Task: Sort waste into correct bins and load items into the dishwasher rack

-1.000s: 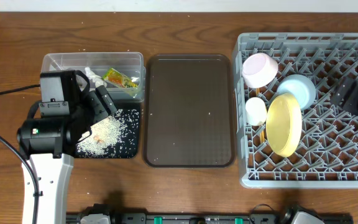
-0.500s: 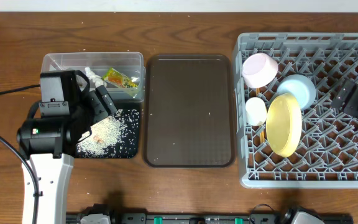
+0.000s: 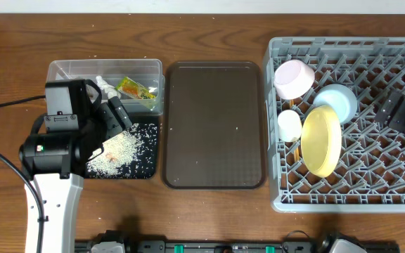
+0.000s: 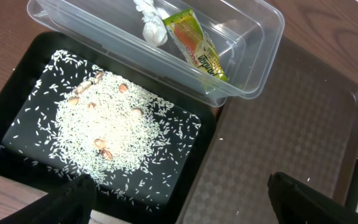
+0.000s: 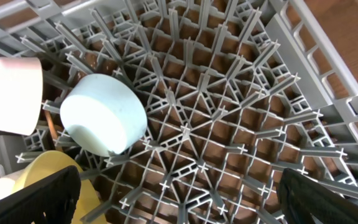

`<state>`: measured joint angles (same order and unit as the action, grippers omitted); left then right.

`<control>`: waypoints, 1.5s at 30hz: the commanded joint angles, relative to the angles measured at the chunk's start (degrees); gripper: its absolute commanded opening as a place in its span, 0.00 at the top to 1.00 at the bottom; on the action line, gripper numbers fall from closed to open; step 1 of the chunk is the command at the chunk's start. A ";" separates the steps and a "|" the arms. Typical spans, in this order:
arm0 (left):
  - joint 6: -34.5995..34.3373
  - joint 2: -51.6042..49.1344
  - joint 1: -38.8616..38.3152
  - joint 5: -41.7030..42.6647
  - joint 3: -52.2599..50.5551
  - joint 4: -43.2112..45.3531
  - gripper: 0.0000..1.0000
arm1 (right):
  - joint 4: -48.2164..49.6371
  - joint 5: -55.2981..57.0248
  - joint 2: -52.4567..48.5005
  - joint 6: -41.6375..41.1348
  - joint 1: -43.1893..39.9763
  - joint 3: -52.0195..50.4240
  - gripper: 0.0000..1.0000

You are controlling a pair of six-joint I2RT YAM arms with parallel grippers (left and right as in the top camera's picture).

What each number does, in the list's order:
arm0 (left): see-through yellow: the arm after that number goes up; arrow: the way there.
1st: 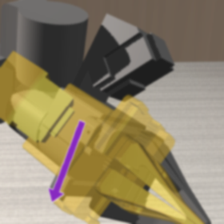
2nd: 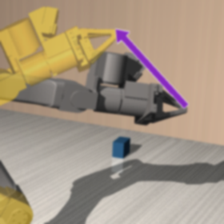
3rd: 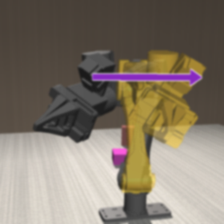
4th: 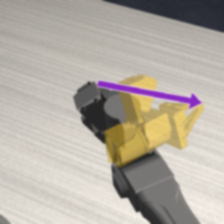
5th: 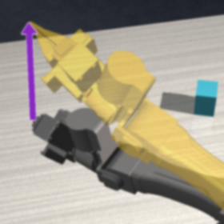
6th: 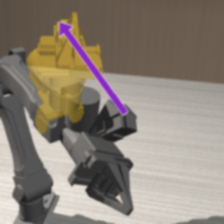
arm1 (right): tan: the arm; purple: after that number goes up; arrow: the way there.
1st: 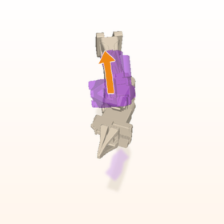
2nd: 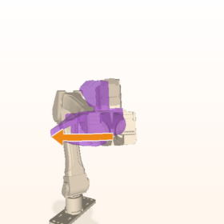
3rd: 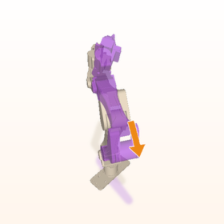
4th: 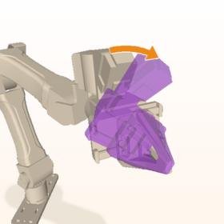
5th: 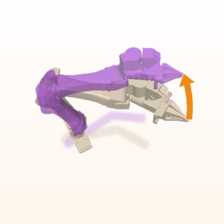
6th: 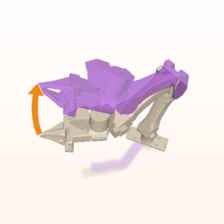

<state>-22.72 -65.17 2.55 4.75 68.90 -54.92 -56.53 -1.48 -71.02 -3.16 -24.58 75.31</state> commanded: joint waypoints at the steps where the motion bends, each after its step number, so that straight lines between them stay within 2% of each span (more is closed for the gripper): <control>1: -0.11 -0.22 0.22 0.15 -0.07 0.04 0.09 | -0.13 0.59 5.01 0.90 -0.09 0.63 0.01; 6: -0.11 -0.22 0.22 0.15 -0.07 0.04 0.09 | 0.22 2.23 15.21 1.14 2.91 0.63 0.01; 13: -0.11 -0.22 0.22 0.15 -0.07 0.04 0.09 | 0.87 4.46 30.69 1.11 14.36 0.61 0.01; 18: -0.11 -0.22 0.22 0.15 -0.07 0.04 0.09 | 7.13 4.42 42.49 -0.15 21.35 -3.34 0.01; 26: -0.11 -0.22 0.22 0.15 -0.07 0.04 0.09 | 28.89 4.28 62.69 -8.20 23.50 -26.69 0.01; 31: -0.11 -0.22 0.24 0.15 -0.07 0.04 0.09 | 42.53 4.22 69.68 -14.27 23.50 -42.91 0.01; 37: -0.11 -0.22 0.24 0.15 -0.07 0.04 0.09 | 53.86 4.22 70.71 -22.01 23.50 -58.16 0.01; 45: -0.11 -0.22 0.24 0.15 -0.07 0.04 0.09 | 61.90 4.68 70.71 -22.53 23.50 -71.45 0.01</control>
<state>-22.72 -65.17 2.55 4.75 68.90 -54.92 3.62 2.44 -0.95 -24.01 -1.67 7.16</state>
